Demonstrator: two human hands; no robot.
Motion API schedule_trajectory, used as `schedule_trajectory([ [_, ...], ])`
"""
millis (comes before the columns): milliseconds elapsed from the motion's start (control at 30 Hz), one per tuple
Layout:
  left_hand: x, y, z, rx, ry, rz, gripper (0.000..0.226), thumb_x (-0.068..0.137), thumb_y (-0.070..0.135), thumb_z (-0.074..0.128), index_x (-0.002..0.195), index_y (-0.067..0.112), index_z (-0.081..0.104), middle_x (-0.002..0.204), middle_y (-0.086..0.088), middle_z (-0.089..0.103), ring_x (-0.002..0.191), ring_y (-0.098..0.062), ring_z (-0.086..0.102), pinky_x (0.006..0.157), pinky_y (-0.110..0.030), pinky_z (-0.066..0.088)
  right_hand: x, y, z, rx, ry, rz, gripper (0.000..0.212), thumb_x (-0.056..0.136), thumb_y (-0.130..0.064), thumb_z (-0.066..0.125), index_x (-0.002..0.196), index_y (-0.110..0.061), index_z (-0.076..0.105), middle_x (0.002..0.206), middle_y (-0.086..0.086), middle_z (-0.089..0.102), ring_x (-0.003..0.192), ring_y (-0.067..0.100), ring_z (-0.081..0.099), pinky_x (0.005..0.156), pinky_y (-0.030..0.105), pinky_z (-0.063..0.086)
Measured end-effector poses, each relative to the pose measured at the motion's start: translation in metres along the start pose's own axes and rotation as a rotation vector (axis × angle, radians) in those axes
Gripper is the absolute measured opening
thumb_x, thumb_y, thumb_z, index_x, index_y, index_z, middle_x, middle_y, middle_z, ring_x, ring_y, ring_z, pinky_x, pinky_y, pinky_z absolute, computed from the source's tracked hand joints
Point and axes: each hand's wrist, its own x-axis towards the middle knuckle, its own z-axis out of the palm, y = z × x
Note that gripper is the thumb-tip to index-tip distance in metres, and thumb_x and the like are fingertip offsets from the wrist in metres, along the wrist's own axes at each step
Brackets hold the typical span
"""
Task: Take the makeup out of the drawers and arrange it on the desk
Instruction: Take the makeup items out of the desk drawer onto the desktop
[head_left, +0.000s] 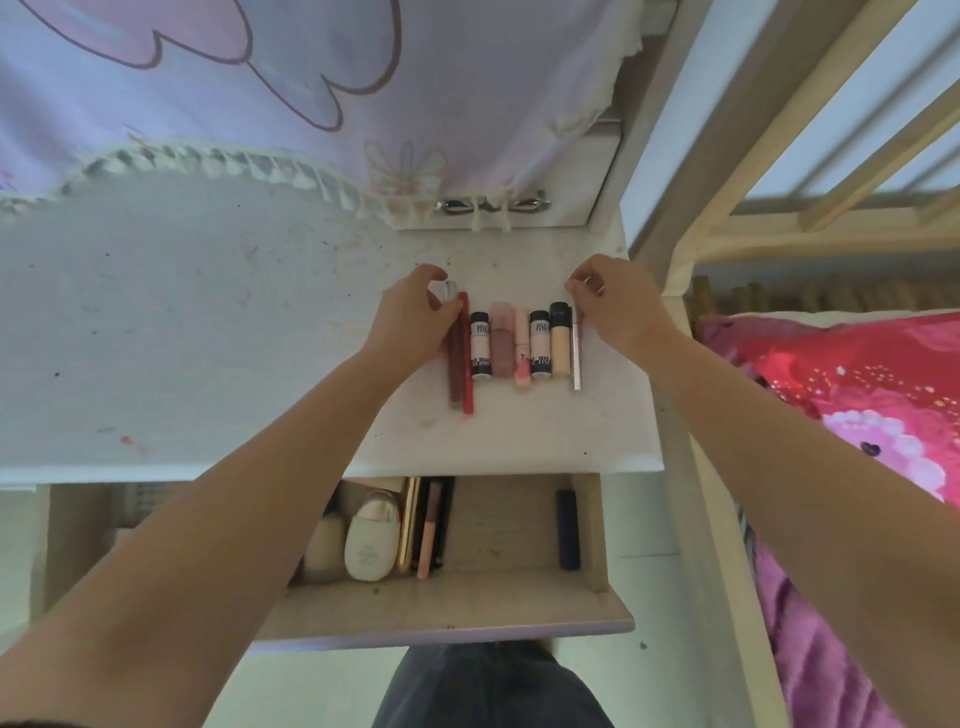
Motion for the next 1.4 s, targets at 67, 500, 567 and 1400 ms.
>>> schedule_trajectory([
  [67,0.001,0.002,0.002,0.029,-0.007,0.006,0.036,0.089,0.028,0.06,0.123,0.018,0.053,0.089,-0.002,0.059,0.078,-0.021,0.06,0.073,-0.033,0.053,-0.001,-0.001,0.001,0.003,0.01,-0.008,0.017,0.094,-0.021,0.054,0.101,-0.008,0.063,0.096,0.011,0.061,0.08,0.017,0.052,0.075,0.023,0.036],
  [500,-0.127,-0.029,-0.012,0.06,-0.096,0.278,0.01,0.093,0.023,0.048,0.098,0.024,0.056,0.08,0.015,0.056,0.071,-0.001,0.054,0.065,-0.017,0.044,-0.152,-0.008,-0.015,0.122,-0.041,-0.236,0.021,0.095,-0.029,0.043,0.103,-0.021,0.06,0.086,-0.022,0.055,0.076,-0.002,0.056,0.07,0.002,0.04],
  [567,-0.171,-0.059,0.004,0.196,-0.279,0.295,0.015,0.094,0.021,0.048,0.103,0.022,0.061,0.086,0.011,0.062,0.074,-0.003,0.056,0.068,-0.023,0.046,-0.2,0.001,0.002,0.056,-0.266,-0.284,0.021,0.095,-0.027,0.043,0.103,-0.021,0.062,0.086,-0.02,0.059,0.076,-0.005,0.055,0.072,0.004,0.039],
  [1400,-0.14,-0.111,0.072,1.117,-0.158,0.586,0.045,0.061,0.008,0.077,0.105,0.004,0.069,0.113,-0.014,0.066,0.109,-0.03,0.06,0.093,-0.043,0.048,-0.199,0.035,0.076,-0.702,-0.481,-0.482,0.023,0.088,-0.01,0.054,0.11,-0.012,0.047,0.105,0.009,0.057,0.094,0.029,0.054,0.087,0.031,0.033],
])
